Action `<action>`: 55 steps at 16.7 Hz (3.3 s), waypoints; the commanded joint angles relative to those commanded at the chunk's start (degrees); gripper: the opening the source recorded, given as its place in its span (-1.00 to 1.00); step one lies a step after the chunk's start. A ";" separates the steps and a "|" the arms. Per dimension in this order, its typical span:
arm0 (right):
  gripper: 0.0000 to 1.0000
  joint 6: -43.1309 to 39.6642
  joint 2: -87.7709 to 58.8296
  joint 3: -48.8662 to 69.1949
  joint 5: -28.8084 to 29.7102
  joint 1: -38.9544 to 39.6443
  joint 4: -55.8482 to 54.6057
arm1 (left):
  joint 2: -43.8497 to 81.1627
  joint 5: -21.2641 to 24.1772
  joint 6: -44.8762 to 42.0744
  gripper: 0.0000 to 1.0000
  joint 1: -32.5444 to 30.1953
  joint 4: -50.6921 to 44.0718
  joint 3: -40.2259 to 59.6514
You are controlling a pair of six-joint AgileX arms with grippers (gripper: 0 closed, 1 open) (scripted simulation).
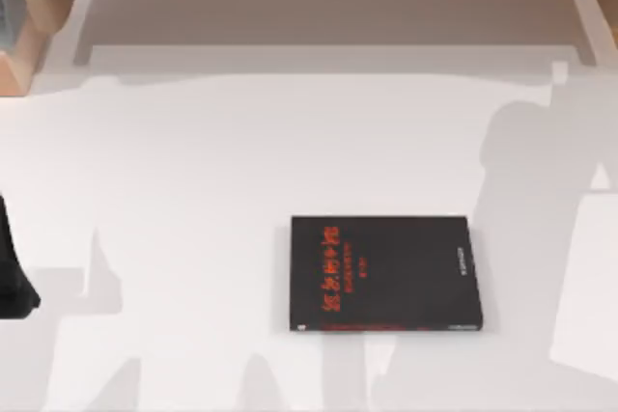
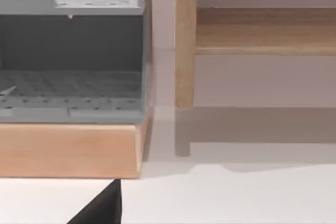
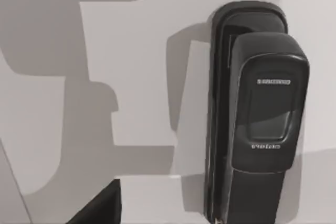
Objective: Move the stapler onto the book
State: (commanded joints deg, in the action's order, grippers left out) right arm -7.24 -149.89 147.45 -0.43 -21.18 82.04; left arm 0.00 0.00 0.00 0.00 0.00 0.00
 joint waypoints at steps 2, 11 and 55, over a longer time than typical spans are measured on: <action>1.00 -0.10 0.41 -0.88 -0.02 -0.03 -0.54 | 0.00 0.00 0.00 1.00 0.00 0.00 0.00; 1.00 -0.66 4.01 -10.55 -0.19 -0.29 -6.60 | 0.00 0.00 0.00 1.00 0.00 0.00 0.00; -1.00 2.56 5.85 -13.29 -0.17 -0.68 -9.66 | 0.00 0.00 0.00 1.00 0.00 0.00 0.00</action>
State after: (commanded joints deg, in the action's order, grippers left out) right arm -4.68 -144.04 134.16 -0.60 -21.86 72.38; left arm 0.00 0.00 0.00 0.00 0.00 0.00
